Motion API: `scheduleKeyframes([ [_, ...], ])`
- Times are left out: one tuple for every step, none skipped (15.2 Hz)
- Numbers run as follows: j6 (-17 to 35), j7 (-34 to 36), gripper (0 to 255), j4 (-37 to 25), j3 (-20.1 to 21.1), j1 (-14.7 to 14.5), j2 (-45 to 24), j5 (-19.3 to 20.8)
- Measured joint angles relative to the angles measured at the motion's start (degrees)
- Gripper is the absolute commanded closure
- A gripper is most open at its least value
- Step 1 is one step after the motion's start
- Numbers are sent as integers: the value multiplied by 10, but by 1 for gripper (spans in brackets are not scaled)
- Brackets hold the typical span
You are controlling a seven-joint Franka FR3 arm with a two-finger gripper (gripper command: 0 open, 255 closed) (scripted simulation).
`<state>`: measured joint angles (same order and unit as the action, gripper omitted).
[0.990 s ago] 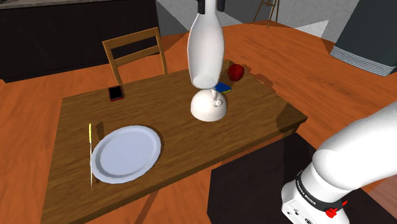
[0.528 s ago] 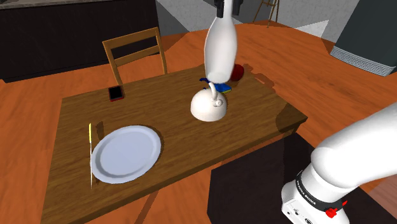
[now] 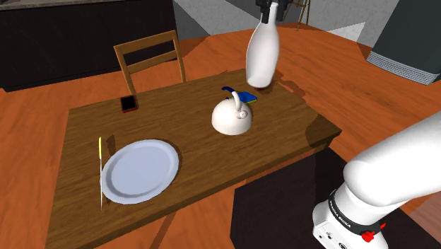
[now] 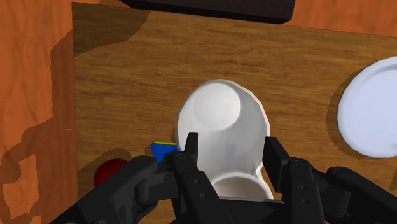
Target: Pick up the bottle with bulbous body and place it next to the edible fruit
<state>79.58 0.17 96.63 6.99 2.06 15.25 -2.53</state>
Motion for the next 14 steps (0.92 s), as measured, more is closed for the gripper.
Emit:
scheduleKeyframes([
  [7, -15, 255, 4, -9, 5, -4, 3],
  [15, -27, 255, 8, -17, 10, -8, 6],
  [18, -38, 255, 2, -23, 14, -16, 9],
  [24, -49, 255, 2, -30, 18, -22, 11],
  [29, -61, 255, 1, -37, 23, -29, 14],
  [27, -75, 255, -12, -46, 28, -41, 16],
  [37, -86, 255, -7, -52, 33, -45, 18],
  [42, -97, 255, -10, -59, 37, -53, 20],
  [44, -110, 255, -21, -66, 42, -67, 22],
  [48, -124, 255, -27, -74, 48, -77, 23],
  [52, -135, 255, -36, -81, 53, -89, 24],
  [53, -144, 255, -46, -86, 57, -102, 25],
  [57, -156, 255, -52, -92, 62, -110, 25],
  [59, -167, 255, -61, -98, 67, -122, 26],
])
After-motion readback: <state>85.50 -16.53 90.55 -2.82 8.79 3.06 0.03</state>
